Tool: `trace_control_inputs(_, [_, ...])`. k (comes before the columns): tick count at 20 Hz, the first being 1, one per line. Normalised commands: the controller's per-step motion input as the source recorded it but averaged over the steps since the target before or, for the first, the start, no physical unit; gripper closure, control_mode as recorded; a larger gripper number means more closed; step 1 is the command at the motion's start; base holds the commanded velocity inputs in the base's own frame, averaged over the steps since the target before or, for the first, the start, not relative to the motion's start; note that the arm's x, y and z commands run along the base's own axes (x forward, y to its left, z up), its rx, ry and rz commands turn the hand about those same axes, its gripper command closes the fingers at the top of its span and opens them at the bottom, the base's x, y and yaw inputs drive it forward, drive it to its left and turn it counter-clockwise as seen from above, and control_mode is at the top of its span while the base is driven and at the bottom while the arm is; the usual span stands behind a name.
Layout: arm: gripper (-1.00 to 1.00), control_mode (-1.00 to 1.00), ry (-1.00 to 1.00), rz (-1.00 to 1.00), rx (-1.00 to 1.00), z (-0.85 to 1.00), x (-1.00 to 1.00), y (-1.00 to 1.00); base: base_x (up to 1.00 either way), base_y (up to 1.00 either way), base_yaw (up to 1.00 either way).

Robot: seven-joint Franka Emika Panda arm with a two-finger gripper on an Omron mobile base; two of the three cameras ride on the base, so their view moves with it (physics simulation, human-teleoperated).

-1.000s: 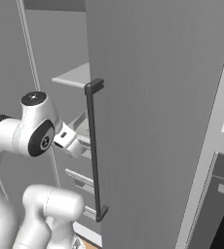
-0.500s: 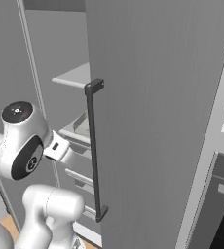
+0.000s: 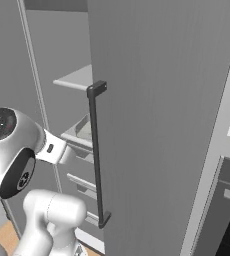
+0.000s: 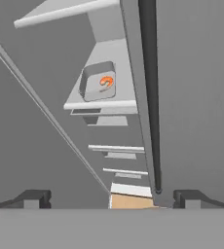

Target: Take the meat container that has the shrimp and place it on the second highest rack of the freezer. Then take the vegetable container that has the lime and eggplant and place it on the highest rack of the freezer.

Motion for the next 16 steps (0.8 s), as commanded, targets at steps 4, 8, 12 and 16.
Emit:
trace_control_inputs(4, [-1.0,-1.0,-0.33,0.04,0.0,0.27,-0.26,0.0,0.0,0.0,0.0])
trace_control_inputs(8, [-1.0,-1.0,0.0,0.0,0.0,0.0,0.0,0.0,0.0,0.0,0.0])
trace_control_inputs(12, [-1.0,-1.0,0.0,0.0,0.0,0.0,0.0,0.0,0.0,0.0,0.0])
trace_control_inputs(16, [-1.0,1.0,0.0,0.0,0.0,0.0,-0.04,0.0,-0.24,0.0,0.0])
